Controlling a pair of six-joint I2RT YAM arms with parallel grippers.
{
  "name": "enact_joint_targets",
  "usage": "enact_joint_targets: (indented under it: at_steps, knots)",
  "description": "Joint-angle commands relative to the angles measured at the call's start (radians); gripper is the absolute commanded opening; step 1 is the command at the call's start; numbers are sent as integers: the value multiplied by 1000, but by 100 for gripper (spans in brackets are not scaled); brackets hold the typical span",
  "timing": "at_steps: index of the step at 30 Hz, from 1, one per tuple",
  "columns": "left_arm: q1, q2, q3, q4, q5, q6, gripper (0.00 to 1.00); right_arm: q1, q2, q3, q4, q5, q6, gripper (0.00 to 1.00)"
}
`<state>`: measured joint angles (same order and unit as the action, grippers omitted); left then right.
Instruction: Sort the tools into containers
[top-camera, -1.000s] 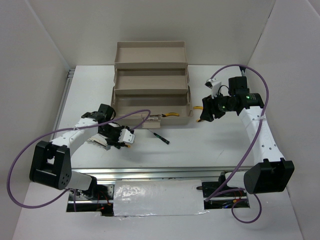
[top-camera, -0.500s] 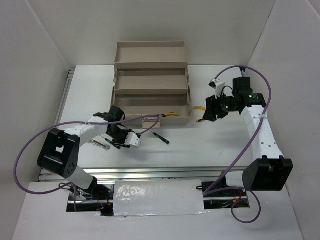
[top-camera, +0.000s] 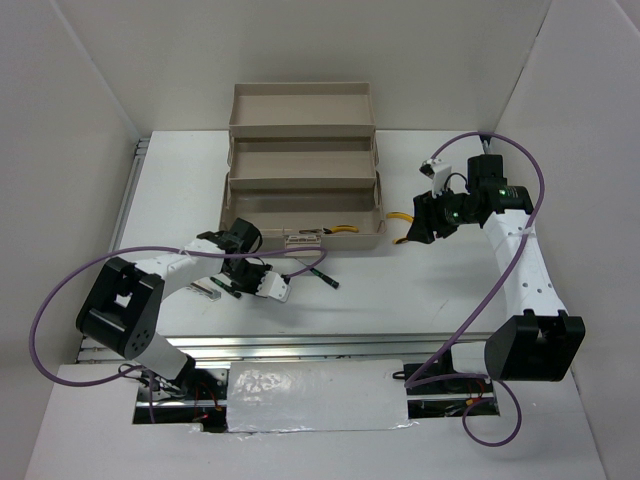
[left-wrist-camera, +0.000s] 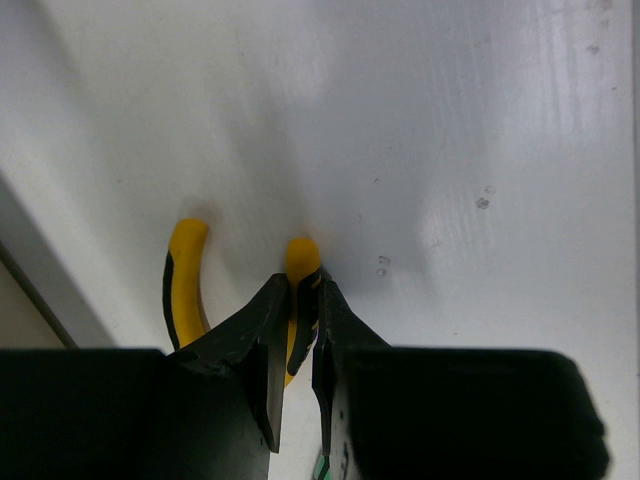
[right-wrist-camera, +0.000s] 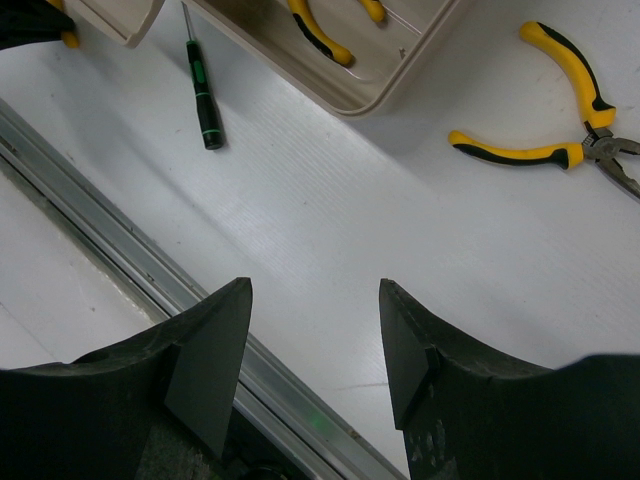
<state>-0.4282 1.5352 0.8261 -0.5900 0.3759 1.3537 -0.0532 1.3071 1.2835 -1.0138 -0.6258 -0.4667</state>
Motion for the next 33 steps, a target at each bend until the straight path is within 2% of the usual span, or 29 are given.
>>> enact_joint_targets:
  at_steps: [1, 7, 13, 16, 20, 23, 29, 33]
  knots:
    - [-38, -18, 42, -59, -5, -57, 7, -5, -43, 22, -25, -23, -12, 61]
    - [-81, -78, 163, -230, -5, -133, 2, -4, -72, 30, -35, -29, -4, 61]
    - [-107, -255, 111, -229, -8, -198, 0, -2, -98, 25, -39, -26, 2, 61]
    - [-135, -326, 128, -296, 3, -223, 0, -2, -112, 17, -39, -22, -3, 61]
    - [-187, -392, 192, -437, 41, -223, 0, 1, -115, 4, -34, -28, 0, 61]
    - [-211, -431, 264, -444, 73, -273, 0, 4, -114, -4, -23, -32, 10, 61]
    - [-225, -373, 452, -311, 74, -352, 0, 12, -101, -16, 6, -3, 19, 62]
    - [-221, -201, 563, -303, 64, -292, 0, 10, -89, -32, 26, 15, 28, 64]
